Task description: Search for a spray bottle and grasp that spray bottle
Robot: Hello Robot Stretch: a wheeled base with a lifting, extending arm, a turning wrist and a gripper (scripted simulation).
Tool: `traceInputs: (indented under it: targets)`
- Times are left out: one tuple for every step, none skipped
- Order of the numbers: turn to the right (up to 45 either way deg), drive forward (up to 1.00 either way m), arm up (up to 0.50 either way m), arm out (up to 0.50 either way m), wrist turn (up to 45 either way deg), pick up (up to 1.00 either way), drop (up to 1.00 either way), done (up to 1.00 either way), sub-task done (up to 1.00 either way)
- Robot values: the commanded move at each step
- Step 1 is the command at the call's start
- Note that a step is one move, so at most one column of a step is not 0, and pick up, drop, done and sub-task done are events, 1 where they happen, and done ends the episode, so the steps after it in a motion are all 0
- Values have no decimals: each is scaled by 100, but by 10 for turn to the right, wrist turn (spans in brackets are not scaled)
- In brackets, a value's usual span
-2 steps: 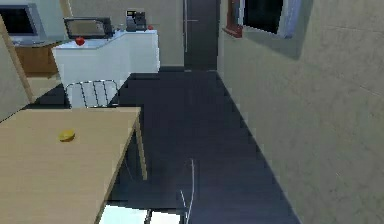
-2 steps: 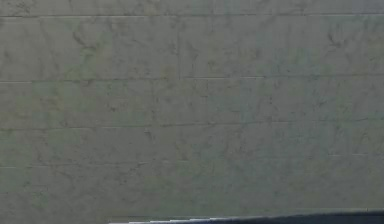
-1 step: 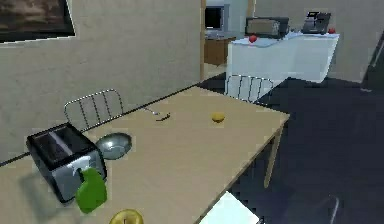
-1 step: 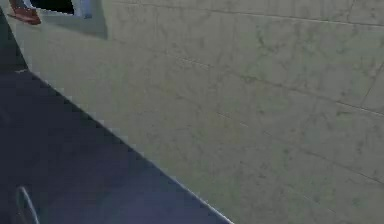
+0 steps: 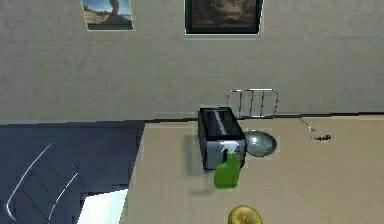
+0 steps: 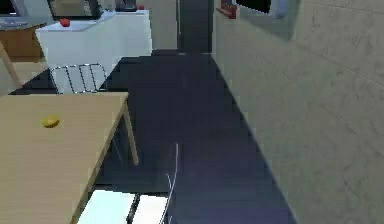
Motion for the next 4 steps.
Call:
traceInputs:
  targets:
    - [-450,0,0,0,0,0,0,0,0]
    - [-270,0,0,0,0,0,0,0,0]
    - [0,0,50,0,0,0,0,0,0]
    - [0,0,32,0,0,0,0,0,0]
